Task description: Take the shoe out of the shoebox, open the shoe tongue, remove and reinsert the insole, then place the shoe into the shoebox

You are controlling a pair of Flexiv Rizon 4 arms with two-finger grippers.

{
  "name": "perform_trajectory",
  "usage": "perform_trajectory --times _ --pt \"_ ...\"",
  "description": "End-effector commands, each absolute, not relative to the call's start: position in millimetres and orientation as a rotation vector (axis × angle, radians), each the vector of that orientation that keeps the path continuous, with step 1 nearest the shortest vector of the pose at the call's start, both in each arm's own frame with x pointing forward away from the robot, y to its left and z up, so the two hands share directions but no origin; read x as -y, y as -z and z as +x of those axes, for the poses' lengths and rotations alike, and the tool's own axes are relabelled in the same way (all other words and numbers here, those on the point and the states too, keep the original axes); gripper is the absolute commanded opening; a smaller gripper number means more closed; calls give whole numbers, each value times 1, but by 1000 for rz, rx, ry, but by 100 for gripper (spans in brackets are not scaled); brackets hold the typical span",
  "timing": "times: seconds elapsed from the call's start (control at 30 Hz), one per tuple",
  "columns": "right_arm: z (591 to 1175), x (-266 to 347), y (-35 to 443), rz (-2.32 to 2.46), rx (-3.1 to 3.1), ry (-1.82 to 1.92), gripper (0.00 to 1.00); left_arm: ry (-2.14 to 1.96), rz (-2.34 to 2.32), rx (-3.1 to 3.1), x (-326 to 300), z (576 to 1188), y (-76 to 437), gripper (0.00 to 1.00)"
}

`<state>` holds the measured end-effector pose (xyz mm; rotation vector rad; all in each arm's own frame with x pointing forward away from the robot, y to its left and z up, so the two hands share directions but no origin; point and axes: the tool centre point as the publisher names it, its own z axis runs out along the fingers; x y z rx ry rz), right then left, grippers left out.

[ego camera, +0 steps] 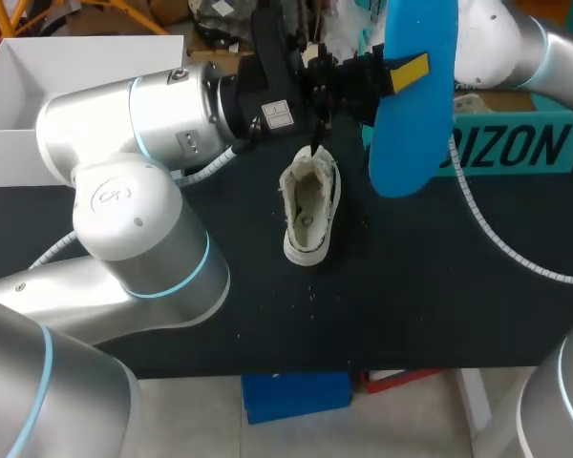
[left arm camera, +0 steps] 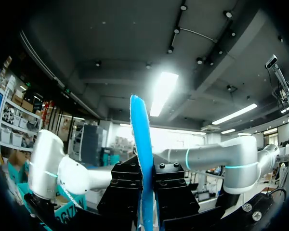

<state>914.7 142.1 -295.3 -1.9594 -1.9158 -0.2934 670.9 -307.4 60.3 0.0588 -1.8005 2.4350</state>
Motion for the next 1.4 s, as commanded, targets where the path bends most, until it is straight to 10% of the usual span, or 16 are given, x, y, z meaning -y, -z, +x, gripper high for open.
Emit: perform_trajectory --times 0.03,1.4 --pt "901 -127 278 -1814 1822 592 100 -2434 65 1806 309 669 -61 0" --pt "877 -101 258 -1422 1264 1233 100 -2434 65 1806 309 669 -61 0"
